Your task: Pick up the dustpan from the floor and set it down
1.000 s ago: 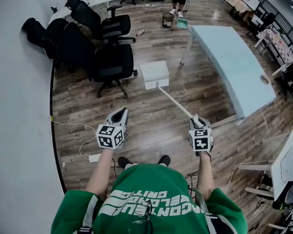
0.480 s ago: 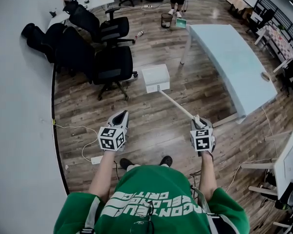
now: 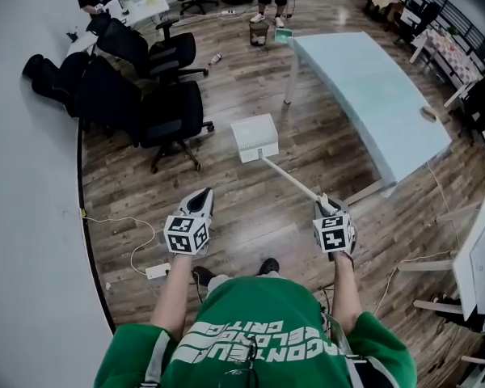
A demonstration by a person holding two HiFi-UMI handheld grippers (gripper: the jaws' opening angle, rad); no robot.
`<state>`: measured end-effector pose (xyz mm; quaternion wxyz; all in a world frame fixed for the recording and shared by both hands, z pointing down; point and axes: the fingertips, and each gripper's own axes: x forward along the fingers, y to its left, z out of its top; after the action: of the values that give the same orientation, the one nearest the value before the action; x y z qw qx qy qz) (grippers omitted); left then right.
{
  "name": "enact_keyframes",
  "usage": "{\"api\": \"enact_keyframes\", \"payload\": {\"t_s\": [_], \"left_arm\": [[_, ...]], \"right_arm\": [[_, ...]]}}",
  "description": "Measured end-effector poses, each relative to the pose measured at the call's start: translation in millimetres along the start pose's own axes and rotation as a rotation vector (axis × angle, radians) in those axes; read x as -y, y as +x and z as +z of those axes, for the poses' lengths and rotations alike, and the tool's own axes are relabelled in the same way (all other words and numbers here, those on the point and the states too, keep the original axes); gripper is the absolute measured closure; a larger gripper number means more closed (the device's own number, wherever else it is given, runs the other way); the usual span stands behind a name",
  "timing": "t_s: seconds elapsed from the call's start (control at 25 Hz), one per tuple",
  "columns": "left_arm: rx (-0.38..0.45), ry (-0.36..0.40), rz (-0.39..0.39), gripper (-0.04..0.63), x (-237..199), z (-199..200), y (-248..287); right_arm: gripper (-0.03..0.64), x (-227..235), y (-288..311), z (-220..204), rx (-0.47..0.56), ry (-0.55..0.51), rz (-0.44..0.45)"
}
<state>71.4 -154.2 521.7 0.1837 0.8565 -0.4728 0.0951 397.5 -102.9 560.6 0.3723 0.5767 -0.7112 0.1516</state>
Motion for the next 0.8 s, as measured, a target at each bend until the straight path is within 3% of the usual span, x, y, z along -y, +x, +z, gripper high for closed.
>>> {"api": "enact_keyframes", "payload": {"t_s": [0.44,0.8], "left_arm": [[-0.032,0.004,-0.081,0.595,110.1,-33.6,57.3],[-0.097,0.022,-0.131,0.595,147.0,-49.3,87.0]], "right_arm": [[0.502,79.1,-15.0,-81.4,-0.061,-0.008,-0.018],[0.502,122.3,-10.1,-134.1,-0.122,0.04,-0.059]]}}
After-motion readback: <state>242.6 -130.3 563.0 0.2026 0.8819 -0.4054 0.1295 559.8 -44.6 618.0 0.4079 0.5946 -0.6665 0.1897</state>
